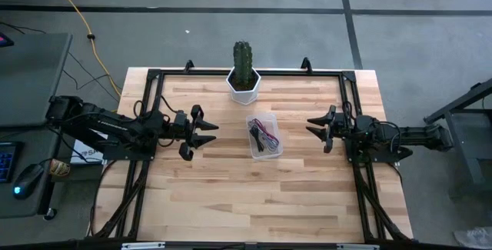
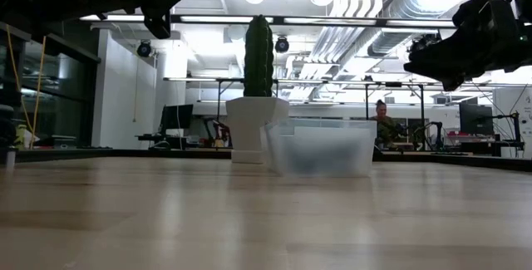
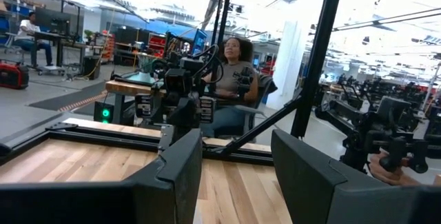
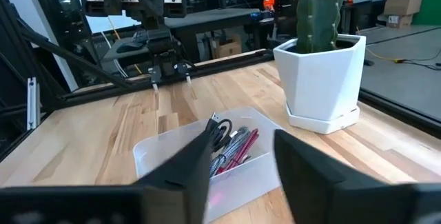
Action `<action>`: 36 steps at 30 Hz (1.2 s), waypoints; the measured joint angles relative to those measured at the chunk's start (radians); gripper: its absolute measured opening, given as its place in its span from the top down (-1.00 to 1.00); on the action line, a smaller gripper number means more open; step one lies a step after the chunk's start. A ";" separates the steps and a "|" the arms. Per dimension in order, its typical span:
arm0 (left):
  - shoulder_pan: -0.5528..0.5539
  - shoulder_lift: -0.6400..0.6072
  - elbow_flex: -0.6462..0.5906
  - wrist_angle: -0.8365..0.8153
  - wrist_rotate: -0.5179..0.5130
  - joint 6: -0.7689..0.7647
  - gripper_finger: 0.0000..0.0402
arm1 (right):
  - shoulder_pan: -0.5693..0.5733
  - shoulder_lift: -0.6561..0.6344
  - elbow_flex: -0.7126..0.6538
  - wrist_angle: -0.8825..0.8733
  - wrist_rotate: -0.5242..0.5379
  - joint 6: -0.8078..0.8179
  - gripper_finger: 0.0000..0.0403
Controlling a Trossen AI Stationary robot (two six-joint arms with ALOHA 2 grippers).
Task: Pick and place USB-C Cables
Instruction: Return to Home Position
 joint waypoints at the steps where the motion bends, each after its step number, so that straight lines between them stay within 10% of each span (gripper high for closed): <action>1: 0.000 0.000 0.000 0.000 0.000 0.000 0.23 | 0.000 0.000 0.000 0.000 0.000 -0.001 0.42; 6: 0.000 0.000 0.000 0.000 0.000 0.000 0.23 | 0.000 0.000 0.000 0.000 -0.001 -0.017 0.94; 36: 0.037 -0.105 0.000 -0.040 -0.014 0.038 0.36 | -0.001 0.000 -0.001 -0.001 -0.001 0.046 0.88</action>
